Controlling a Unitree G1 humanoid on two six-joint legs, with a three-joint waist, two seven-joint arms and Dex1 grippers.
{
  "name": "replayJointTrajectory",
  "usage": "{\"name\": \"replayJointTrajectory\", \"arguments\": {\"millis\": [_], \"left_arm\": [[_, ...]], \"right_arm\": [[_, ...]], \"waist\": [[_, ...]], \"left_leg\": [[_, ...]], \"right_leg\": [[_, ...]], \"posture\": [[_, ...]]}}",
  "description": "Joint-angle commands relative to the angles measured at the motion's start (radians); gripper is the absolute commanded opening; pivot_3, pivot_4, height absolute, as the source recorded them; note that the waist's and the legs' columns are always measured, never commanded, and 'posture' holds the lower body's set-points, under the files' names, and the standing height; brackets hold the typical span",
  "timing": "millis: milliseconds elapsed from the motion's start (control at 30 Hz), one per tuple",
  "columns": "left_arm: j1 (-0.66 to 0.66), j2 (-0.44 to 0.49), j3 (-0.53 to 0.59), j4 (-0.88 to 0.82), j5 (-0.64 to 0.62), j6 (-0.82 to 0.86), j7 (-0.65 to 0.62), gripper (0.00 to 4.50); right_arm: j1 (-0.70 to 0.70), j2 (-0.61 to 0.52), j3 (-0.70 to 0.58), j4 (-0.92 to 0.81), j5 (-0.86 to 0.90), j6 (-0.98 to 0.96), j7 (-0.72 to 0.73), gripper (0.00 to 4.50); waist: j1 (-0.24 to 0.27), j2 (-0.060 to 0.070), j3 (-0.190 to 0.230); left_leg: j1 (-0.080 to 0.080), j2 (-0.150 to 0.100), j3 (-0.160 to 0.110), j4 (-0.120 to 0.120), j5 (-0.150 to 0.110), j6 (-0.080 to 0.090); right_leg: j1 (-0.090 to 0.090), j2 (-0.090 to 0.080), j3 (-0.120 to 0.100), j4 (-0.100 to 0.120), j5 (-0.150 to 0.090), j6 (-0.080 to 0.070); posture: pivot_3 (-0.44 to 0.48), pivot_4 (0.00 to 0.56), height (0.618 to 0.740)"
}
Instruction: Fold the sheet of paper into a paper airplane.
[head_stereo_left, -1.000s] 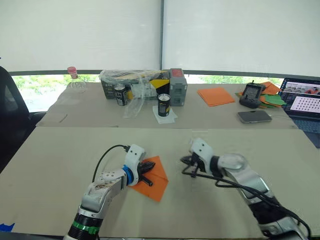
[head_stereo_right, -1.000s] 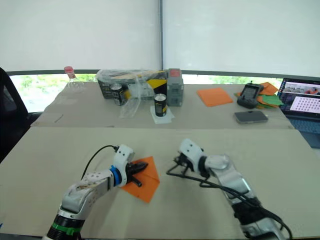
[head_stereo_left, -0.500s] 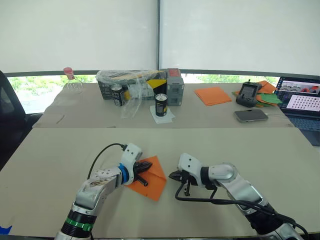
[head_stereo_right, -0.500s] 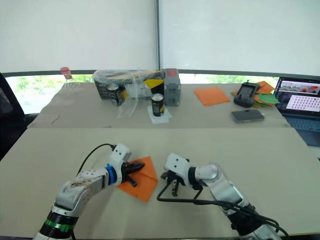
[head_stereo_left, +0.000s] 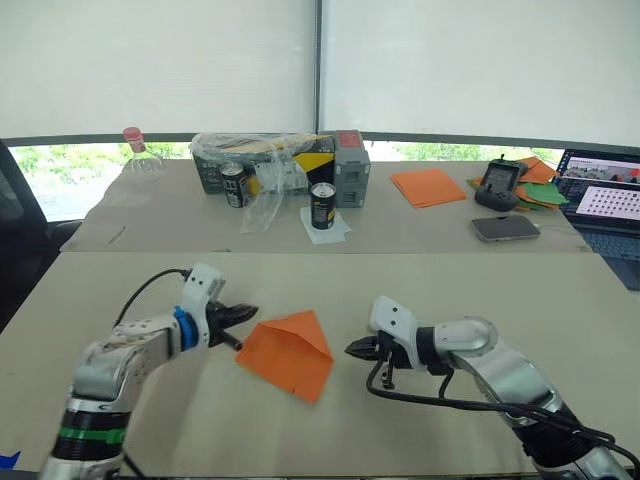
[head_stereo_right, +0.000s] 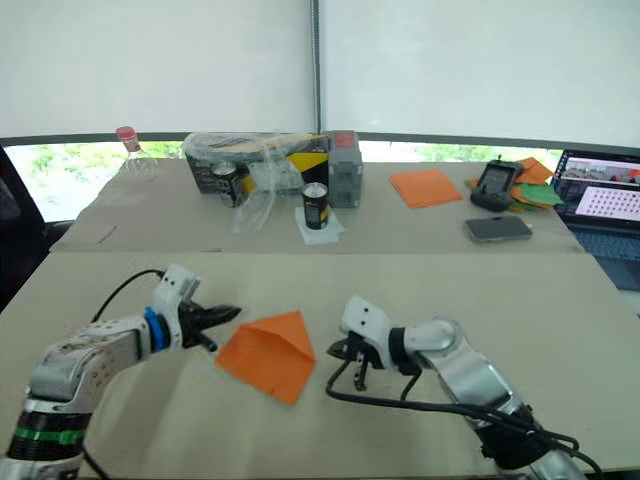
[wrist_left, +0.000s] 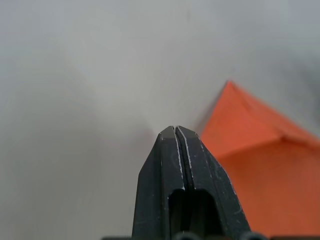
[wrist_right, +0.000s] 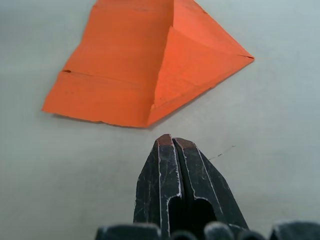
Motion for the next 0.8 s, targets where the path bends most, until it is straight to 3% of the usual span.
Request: {"name": "replayJointTrajectory", "arguments": {"millis": [33,500,800], "left_arm": [[0.041,0.049,-0.04,0.031,0.045,-0.091,-0.07,0.02],[0.119,0.056,-0.165,-0.117,0.007,-0.077,-0.184,0.02],[0.129,0.095,-0.152,-0.098,0.02,-0.065,-0.175,0.02]], "right_arm": [[-0.011,-0.025,-0.034,-0.054,0.032,0.017,0.012,0.0],[-0.023,-0.082,-0.05,-0.024,0.032,0.07,-0.038,0.0],[-0.01,-0.113,-0.061,-0.019,0.044,0.082,-0.053,0.0]], "waist": [[0.0,0.0,0.0],[0.003,0.0,0.0],[0.002,0.0,0.0]], "left_leg": [[0.0,0.0,0.0,0.0,0.0,0.0],[0.0,0.0,0.001,0.0,0.0,0.0],[0.0,0.0,0.001,0.0,0.0,0.0]], "right_leg": [[0.0,0.0,0.0,0.0,0.0,0.0],[0.0,-0.001,0.0,0.0,0.0,0.0],[0.0,0.0,0.0,0.001,0.0,0.0]], "posture": [[0.0,0.15,0.74],[0.0,0.15,0.74],[0.0,0.15,0.74]]}}
